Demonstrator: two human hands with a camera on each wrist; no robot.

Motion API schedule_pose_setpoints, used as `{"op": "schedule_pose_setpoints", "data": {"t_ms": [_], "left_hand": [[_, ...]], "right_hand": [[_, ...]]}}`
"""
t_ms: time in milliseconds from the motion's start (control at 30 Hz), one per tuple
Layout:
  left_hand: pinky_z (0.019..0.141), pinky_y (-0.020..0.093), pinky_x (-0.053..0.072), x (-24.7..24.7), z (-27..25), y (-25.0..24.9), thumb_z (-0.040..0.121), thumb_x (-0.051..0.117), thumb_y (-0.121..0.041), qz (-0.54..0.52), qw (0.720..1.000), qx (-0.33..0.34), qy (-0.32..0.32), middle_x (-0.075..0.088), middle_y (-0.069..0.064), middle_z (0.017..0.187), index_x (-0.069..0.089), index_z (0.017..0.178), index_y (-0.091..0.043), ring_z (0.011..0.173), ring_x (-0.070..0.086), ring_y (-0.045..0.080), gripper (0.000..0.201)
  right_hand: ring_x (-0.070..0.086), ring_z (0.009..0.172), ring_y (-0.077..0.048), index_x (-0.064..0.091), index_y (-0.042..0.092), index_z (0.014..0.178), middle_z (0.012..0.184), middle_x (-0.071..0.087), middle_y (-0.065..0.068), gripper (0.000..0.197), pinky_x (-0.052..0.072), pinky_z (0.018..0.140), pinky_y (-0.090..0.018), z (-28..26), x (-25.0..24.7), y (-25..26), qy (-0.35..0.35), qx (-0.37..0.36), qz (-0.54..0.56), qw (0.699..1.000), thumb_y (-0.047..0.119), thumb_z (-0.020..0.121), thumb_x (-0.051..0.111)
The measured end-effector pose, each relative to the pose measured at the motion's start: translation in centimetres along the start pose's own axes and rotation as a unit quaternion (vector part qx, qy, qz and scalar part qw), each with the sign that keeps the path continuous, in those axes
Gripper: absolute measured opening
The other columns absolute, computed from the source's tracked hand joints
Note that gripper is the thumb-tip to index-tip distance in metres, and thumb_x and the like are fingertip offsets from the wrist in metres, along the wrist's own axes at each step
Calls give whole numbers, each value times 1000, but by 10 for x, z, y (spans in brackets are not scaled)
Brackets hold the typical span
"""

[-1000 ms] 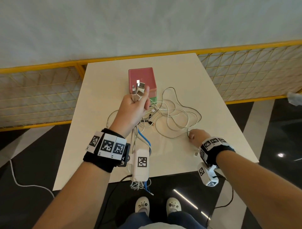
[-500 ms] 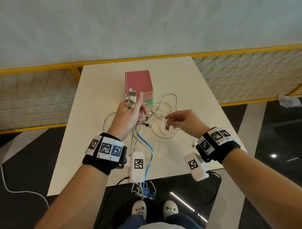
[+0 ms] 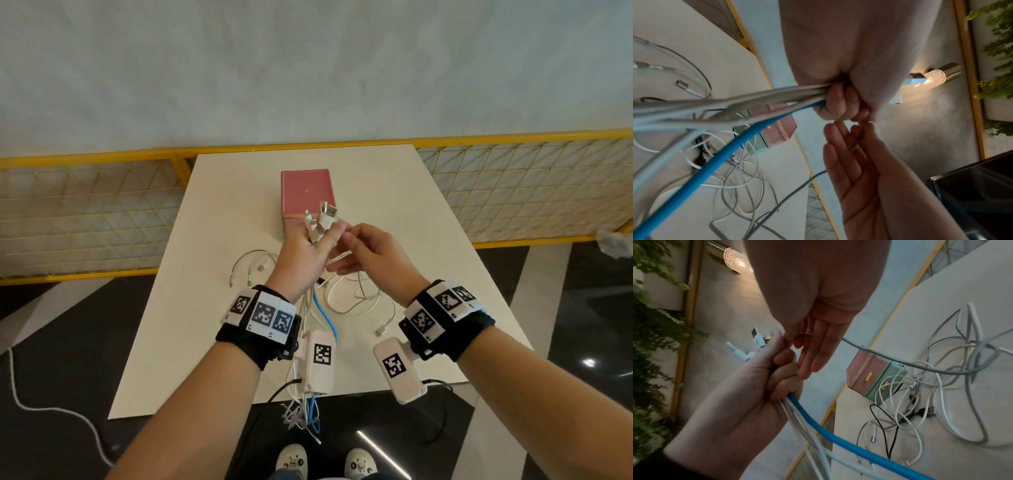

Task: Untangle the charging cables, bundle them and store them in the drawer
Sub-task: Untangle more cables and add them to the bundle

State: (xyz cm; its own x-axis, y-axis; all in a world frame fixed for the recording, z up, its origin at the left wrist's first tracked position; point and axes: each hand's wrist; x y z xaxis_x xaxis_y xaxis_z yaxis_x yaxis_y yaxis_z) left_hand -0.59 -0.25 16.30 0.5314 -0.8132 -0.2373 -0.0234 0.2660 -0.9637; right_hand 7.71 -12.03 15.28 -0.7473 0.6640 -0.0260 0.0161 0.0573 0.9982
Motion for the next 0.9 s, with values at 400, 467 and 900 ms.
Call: {"op": "schedule_pose_setpoints", "data": {"t_ms": [400, 467, 900], "left_hand": [[47, 11, 37, -3, 20, -6, 104, 40, -29, -76, 997, 10, -23, 47, 13, 63, 45, 65, -10, 39, 36, 5, 45], [52, 6, 39, -5, 19, -13, 106, 36, -28, -72, 997, 24, -33, 43, 14, 62, 41, 63, -6, 41, 38, 5, 48], [40, 21, 17, -81, 34, -66, 100, 48, -40, -161, 979, 70, -107, 29, -11, 47, 43, 60, -23, 38, 21, 7, 44]], "right_hand": [[68, 78, -10, 59, 11, 95, 92, 65, -9, 21, 57, 80, -27, 7, 14, -14, 79, -67, -132, 986, 11, 100, 39], [67, 79, -10, 59, 10, 96, 91, 65, -5, 20, 55, 79, -21, 9, 15, -11, 86, -82, -142, 983, 11, 100, 39], [68, 85, -18, 58, 17, 80, 85, 71, -4, 31, 48, 93, -37, 50, -31, -43, 85, -12, -301, 950, 24, 101, 36]]}}
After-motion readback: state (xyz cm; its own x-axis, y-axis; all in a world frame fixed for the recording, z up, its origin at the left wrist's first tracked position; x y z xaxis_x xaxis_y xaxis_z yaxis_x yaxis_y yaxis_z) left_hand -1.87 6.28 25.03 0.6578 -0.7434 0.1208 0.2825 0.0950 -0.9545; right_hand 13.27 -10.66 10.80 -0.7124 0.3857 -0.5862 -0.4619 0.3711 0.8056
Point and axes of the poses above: each hand's wrist, its own z-axis towards the middle knuckle, its own x-axis out of the palm, y = z × x
